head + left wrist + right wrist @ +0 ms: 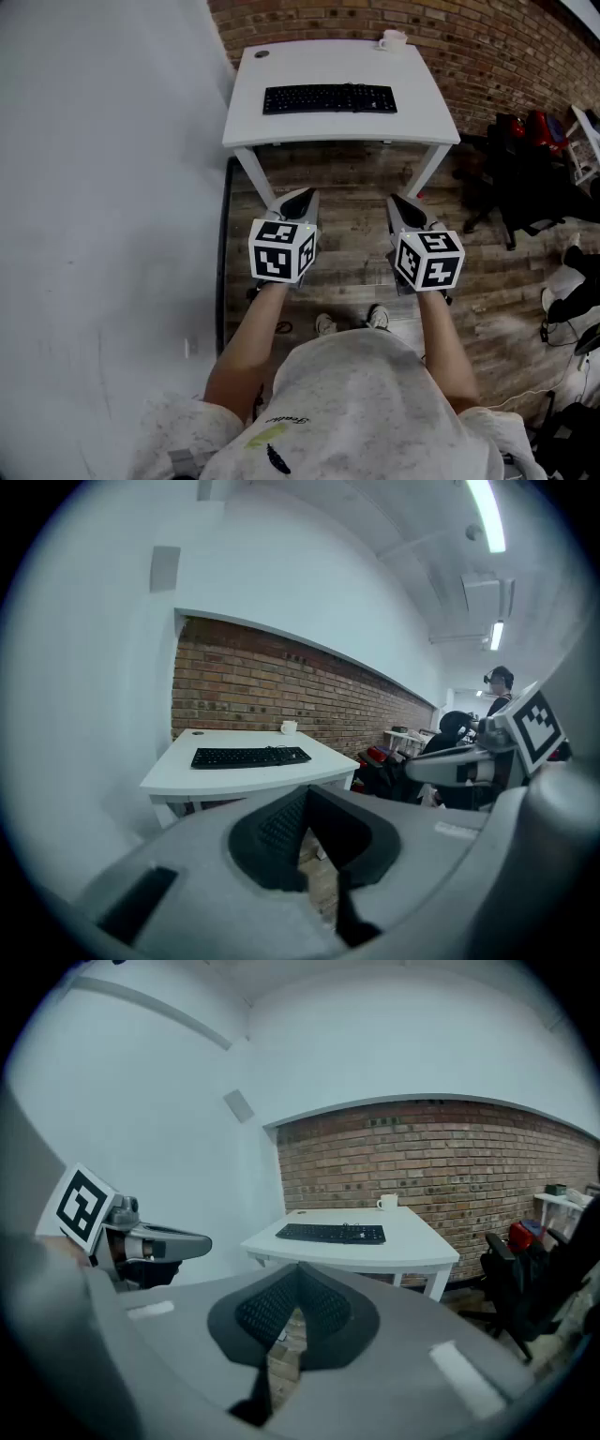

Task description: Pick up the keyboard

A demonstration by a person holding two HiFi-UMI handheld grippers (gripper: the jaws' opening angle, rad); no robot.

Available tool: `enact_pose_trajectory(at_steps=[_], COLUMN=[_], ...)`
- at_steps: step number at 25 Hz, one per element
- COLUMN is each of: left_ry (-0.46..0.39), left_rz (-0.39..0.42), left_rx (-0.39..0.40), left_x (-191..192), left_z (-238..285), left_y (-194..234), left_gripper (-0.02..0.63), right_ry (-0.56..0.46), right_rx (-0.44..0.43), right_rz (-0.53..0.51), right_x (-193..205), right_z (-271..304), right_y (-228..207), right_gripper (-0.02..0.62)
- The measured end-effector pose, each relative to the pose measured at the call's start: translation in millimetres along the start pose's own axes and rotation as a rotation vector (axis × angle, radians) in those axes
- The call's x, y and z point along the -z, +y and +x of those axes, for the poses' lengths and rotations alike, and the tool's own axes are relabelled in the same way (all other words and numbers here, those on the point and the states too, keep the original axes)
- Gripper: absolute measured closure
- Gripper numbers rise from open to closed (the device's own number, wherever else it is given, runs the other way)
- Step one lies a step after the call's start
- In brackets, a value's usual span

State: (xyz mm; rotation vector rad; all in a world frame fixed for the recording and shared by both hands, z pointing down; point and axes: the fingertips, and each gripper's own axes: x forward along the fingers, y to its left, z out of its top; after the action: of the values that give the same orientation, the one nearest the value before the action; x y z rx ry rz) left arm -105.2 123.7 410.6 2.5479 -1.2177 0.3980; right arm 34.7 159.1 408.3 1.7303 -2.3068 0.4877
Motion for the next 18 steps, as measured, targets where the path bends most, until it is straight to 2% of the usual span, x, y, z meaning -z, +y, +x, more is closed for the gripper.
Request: enact_pose_trajectory(at_steps=[18], left_ry=[0.026], left_rz=[0.026], left_rx=[0.034], left_x=[-10.0], left_z=[34.8], left_y=[26.6], left_gripper=[0.609], right_ry=[-0.028], right_rx=[0.057], right_rz=[0.046], right_x=[-14.4], right_z=[34.1], right_y=[-18.0], right_gripper=[0.584])
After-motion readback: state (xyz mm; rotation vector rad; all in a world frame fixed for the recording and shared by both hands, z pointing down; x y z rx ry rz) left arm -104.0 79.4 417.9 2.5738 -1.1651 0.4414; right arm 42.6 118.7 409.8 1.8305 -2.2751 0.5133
